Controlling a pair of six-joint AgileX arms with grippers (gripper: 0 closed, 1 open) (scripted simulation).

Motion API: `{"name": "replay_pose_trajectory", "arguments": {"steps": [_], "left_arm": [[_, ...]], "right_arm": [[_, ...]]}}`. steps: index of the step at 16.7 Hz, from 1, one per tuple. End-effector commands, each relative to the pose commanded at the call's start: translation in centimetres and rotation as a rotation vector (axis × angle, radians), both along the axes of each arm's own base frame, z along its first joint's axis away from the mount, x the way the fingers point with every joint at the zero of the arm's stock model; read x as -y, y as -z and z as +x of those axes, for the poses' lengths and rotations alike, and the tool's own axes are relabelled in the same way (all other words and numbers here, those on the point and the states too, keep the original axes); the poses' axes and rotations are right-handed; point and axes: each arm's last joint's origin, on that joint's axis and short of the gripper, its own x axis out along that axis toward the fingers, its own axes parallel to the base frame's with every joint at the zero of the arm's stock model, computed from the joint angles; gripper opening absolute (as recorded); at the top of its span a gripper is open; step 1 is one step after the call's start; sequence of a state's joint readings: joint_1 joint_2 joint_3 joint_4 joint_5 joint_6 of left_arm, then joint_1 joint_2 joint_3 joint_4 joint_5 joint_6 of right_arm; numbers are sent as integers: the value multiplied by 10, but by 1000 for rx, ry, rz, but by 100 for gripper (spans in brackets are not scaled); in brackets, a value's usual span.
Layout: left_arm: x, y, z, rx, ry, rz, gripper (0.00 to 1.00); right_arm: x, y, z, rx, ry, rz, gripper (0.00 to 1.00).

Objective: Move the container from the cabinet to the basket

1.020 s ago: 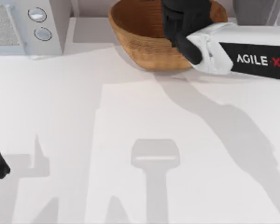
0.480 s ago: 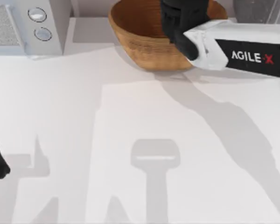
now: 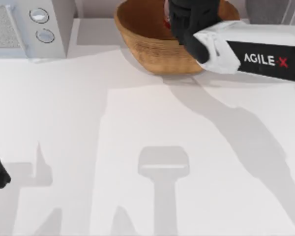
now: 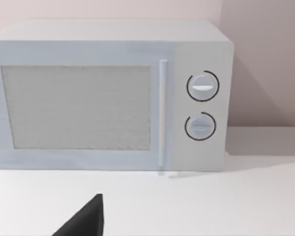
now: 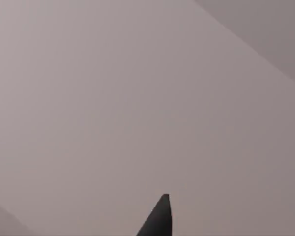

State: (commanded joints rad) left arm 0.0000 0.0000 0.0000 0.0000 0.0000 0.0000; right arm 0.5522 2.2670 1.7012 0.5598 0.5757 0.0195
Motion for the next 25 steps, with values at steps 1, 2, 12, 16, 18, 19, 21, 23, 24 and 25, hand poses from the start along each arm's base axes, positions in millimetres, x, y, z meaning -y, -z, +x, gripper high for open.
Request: {"name": "replay_pose_trajectory", "arguments": {"steps": [1, 2, 12, 16, 18, 19, 21, 23, 24, 25], "left_arm": [[0, 0, 0, 0, 0, 0, 100], [0, 0, 0, 0, 0, 0, 100], [0, 0, 0, 0, 0, 0, 100], [0, 0, 0, 0, 0, 0, 100], [0, 0, 0, 0, 0, 0, 100], [0, 0, 0, 0, 0, 0, 100], [0, 0, 0, 0, 0, 0, 100], [0, 0, 0, 0, 0, 0, 100], [0, 0, 0, 0, 0, 0, 100], [0, 0, 0, 0, 0, 0, 100]], "right_arm": [[0, 0, 0, 0, 0, 0, 75], [0, 0, 0, 0, 0, 0, 83], [0, 0, 0, 0, 0, 0, 100], [0, 0, 0, 0, 0, 0, 100], [0, 0, 0, 0, 0, 0, 100], [0, 0, 0, 0, 0, 0, 100], [0, 0, 0, 0, 0, 0, 100], [0, 0, 0, 0, 0, 0, 100], [0, 0, 0, 0, 0, 0, 100], [0, 0, 0, 0, 0, 0, 100]]}}
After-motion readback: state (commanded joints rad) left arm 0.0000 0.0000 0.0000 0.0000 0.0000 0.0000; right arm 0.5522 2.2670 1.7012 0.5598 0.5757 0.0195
